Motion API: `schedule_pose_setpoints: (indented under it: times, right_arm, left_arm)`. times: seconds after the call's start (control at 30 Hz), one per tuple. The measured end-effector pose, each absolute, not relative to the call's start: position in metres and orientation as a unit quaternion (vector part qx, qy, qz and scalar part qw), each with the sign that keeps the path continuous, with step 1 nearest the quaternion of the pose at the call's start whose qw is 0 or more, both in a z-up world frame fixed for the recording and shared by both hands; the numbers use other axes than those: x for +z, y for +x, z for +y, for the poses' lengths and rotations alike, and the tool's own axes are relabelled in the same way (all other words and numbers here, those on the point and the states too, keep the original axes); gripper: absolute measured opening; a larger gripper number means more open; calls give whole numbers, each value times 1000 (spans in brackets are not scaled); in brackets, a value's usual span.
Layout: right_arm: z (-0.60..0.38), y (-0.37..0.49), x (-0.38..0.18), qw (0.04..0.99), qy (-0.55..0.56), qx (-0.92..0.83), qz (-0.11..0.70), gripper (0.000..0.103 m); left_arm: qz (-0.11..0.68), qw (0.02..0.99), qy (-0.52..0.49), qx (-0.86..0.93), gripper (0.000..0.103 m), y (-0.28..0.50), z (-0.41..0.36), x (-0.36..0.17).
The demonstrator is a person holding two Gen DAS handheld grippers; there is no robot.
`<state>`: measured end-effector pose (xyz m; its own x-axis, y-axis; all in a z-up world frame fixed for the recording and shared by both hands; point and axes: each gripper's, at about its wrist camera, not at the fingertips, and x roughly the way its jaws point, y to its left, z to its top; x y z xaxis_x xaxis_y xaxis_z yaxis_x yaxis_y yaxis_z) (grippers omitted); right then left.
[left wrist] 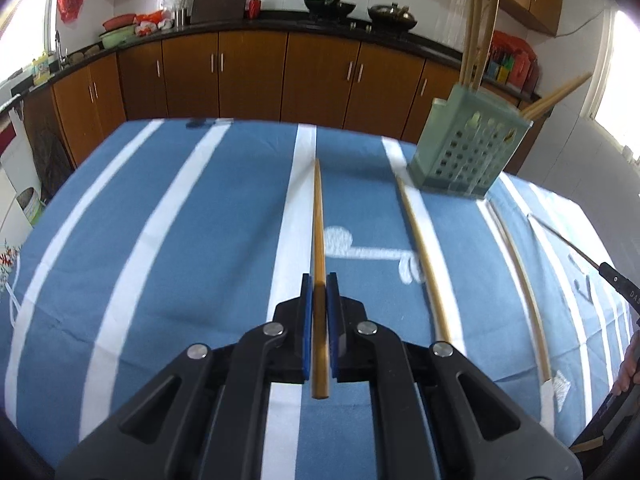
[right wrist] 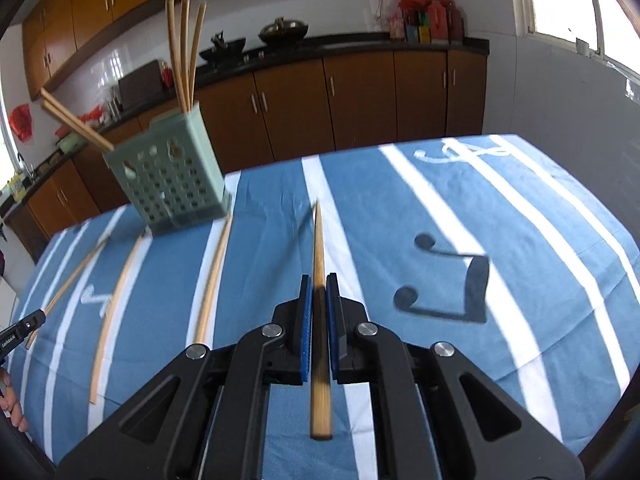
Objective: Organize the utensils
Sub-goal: 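Lift both held chopsticks upright and carry them above the green holder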
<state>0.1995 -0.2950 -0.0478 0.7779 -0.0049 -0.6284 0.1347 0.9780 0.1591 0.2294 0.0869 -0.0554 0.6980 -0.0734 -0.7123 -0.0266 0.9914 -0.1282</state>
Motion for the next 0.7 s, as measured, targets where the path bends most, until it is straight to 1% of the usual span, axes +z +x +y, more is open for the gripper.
schedule_pose_setpoints:
  times: [0.2, 0.37, 0.5, 0.7]
  right_arm:
    - [-305, 190, -12, 954, 109, -38, 276, 8]
    - [-308, 188, 5, 960, 113, -36, 252, 8]
    - [-307, 188, 11, 962, 113, -34, 246, 8]
    - [-307, 187, 14, 963, 113, -31, 243, 8]
  left_arm:
    - [328, 942, -78, -15, 8, 225, 95, -8]
    - [289, 954, -84, -16, 8, 224, 99, 23]
    - [271, 959, -81, -17, 8, 226, 98, 38]
    - [263, 961, -79, -18, 8, 228, 98, 47]
